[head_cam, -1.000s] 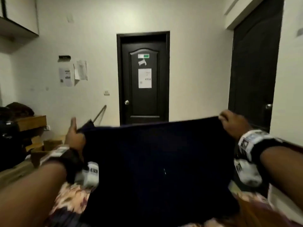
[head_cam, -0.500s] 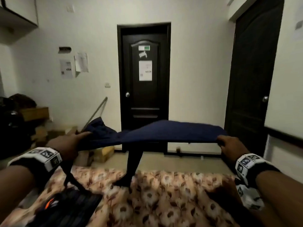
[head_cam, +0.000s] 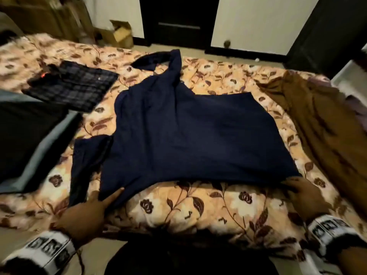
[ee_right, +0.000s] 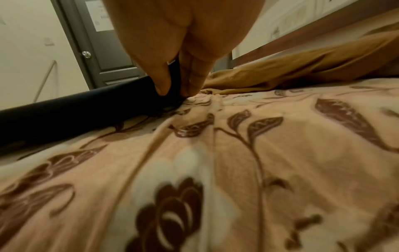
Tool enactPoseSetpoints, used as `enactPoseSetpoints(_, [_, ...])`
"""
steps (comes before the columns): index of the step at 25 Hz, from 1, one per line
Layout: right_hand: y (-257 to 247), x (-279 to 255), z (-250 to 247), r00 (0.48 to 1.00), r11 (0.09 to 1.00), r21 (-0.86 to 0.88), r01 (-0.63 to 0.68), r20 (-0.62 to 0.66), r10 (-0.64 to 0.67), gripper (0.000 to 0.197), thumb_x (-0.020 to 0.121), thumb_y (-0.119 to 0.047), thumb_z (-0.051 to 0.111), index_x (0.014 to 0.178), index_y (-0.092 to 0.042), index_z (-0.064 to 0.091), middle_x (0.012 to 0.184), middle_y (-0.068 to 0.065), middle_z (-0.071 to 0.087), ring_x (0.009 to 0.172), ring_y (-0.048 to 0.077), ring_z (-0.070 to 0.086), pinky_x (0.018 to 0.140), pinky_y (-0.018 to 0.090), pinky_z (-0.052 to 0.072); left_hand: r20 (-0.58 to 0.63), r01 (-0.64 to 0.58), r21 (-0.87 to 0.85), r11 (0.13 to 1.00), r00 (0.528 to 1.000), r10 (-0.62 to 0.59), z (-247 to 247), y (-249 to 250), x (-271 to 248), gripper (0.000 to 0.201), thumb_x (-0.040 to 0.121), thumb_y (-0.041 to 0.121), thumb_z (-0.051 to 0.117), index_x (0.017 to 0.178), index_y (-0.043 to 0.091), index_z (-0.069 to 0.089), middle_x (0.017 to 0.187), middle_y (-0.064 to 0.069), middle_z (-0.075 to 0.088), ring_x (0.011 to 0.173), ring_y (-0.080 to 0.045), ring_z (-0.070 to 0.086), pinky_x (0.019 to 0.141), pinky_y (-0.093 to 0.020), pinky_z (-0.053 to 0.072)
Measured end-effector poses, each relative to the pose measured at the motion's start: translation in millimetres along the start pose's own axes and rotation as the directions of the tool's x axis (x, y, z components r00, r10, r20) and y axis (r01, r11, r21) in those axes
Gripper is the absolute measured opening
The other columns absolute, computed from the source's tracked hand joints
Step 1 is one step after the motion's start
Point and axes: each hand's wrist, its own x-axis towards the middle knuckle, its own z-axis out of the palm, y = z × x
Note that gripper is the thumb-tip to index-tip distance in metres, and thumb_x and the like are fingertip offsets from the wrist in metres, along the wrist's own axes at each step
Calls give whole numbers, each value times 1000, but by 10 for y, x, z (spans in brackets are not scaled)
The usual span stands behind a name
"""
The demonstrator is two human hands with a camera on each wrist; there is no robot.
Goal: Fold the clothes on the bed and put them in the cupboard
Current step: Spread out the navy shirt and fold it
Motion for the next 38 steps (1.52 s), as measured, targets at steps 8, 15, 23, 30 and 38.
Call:
enactPoseSetpoints(8, [564,-584,-50,995,993,64,-96,-5,96,53,88,-10,62,137,-27,48,144,18,39,123,41,45,94,58,45,-84,87,-587,805,982,-167,-201,-123,63,57,78,73,56,130,59,37,112,2,61,91,-16,66,86,-36,52])
enactPoseSetpoints(15, [607,43,243,853,776,366,-514,125,506,59,66,-48,79,115,-23,59,114,16,66,97,39,63,88,56,51,-193,250,-800,546,754,-628,-392,-288,1069,56,82,45,72,119,6,57,120,-22,58,110,-44,55,93,-48,46])
enactPoseSetpoints(23, [522,36,262,766,608,499,-617,205,609,40,70,-43,80,85,-8,67,82,21,70,76,40,67,77,60,54,-170,285,-830,480,690,-703,-334,-256,1082,40,88,37,68,106,5,52,101,-18,56,106,-44,54,81,-44,40])
enactPoseSetpoints(30, [660,-83,395,790,528,618,-582,278,546,87,35,-66,84,102,-15,63,94,13,71,84,35,69,79,54,55,-312,361,-795,487,446,-839,-125,-359,464,40,83,15,66,119,4,51,122,-33,50,107,-53,49,90,-57,40])
enactPoseSetpoints(38, [4,-315,-83,755,635,409,-655,390,527,43,79,-30,75,83,12,64,66,23,65,54,26,53,52,28,41,-333,51,-853,519,712,-618,-94,-419,751,51,87,19,69,133,4,50,131,-26,54,120,-43,52,101,-48,41])
